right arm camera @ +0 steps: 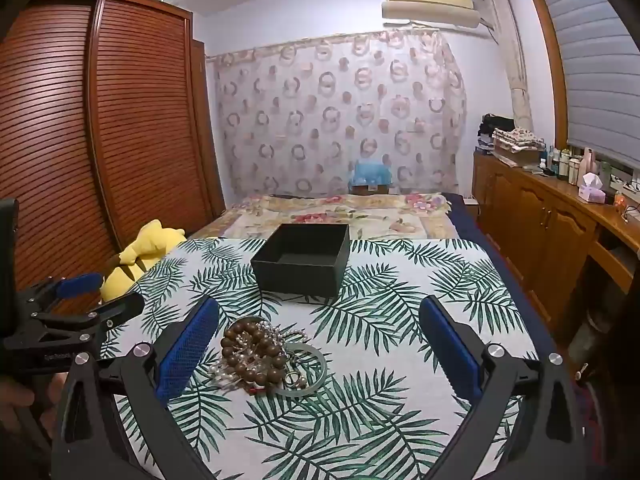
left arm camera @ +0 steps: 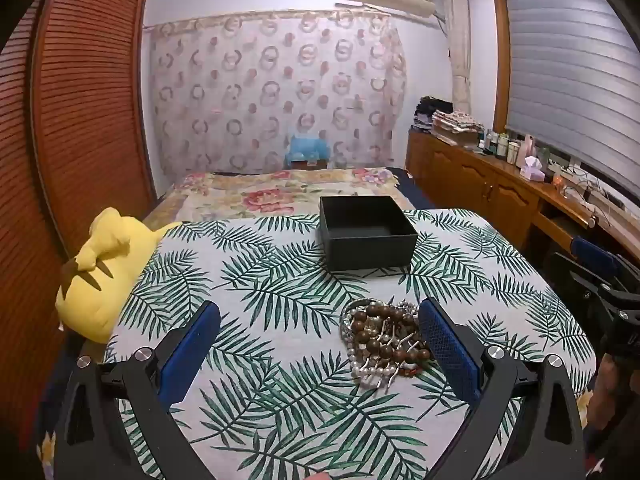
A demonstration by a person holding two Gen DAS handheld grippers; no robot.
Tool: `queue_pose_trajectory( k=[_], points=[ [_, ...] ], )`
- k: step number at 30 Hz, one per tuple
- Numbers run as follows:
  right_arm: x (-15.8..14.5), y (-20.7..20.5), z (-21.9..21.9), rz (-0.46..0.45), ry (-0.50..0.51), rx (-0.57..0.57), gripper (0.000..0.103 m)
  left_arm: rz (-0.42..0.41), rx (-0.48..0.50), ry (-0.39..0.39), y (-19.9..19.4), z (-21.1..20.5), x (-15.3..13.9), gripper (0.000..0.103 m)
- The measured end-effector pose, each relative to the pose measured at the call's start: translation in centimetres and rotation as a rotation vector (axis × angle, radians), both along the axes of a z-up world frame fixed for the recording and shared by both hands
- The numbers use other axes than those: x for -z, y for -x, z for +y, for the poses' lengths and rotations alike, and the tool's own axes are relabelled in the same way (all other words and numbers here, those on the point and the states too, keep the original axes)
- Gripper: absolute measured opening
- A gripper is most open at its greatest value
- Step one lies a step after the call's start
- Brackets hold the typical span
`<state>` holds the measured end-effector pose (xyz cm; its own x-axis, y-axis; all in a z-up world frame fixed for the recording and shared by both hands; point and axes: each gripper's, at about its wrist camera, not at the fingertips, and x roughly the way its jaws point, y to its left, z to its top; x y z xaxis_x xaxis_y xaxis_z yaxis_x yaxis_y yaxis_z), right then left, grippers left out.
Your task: Organize jewelry
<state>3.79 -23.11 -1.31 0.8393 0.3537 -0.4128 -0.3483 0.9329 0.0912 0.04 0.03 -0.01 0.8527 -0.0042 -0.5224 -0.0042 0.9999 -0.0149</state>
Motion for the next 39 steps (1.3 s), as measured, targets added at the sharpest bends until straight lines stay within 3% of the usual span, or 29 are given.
queue_pose_trajectory(
  k=[39],
  points=[
    [0.3,-0.2,-0.2,0.006,-0.013,0.0,0.101,-0.056,0.001,-0.005,0.9,-0.4,-1.0,0.096]
  ],
)
